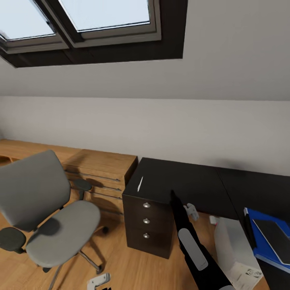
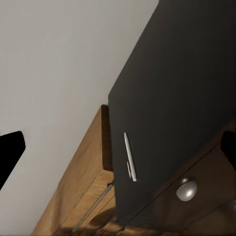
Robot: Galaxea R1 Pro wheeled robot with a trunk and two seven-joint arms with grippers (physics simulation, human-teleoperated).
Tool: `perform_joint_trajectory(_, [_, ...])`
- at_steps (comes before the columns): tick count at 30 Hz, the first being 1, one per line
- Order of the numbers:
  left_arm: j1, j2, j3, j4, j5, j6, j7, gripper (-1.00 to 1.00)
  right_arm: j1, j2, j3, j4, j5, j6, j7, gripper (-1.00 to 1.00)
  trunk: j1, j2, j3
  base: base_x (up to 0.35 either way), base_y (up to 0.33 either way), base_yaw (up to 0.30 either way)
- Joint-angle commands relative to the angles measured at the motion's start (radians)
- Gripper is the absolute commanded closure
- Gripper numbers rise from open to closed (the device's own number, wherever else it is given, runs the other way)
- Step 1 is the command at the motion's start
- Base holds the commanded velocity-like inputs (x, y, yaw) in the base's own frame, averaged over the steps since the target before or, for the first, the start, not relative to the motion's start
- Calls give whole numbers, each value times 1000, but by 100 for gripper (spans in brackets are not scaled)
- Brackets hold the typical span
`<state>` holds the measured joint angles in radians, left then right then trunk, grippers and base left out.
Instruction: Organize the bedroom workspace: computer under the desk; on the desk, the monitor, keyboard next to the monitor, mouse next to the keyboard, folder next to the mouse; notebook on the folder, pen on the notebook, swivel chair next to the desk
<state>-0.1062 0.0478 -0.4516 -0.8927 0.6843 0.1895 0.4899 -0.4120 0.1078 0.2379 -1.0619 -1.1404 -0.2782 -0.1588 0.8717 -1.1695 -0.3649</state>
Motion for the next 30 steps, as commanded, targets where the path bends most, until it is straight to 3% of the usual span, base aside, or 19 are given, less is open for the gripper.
perform_joint_trajectory(1, [-1, 1, -5, -2, 6, 2, 7, -100, -1, -1, 3, -1, -9, -7, -4, -100, 0, -1, -1, 0, 0, 256])
perform_joint_trajectory(22, [-1, 2, -6, -3, 6, 1, 6, -100, -1, 0, 3, -1, -9, -6, -4, -100, 0, -1, 10, 105, 0, 255])
perform_joint_trajectory(30, [-1, 1, -14, -6, 4, 0, 7, -100, -1, -1, 3, -3, -10, -6, -3, -100, 0, -1, 11, 6, 0, 79])
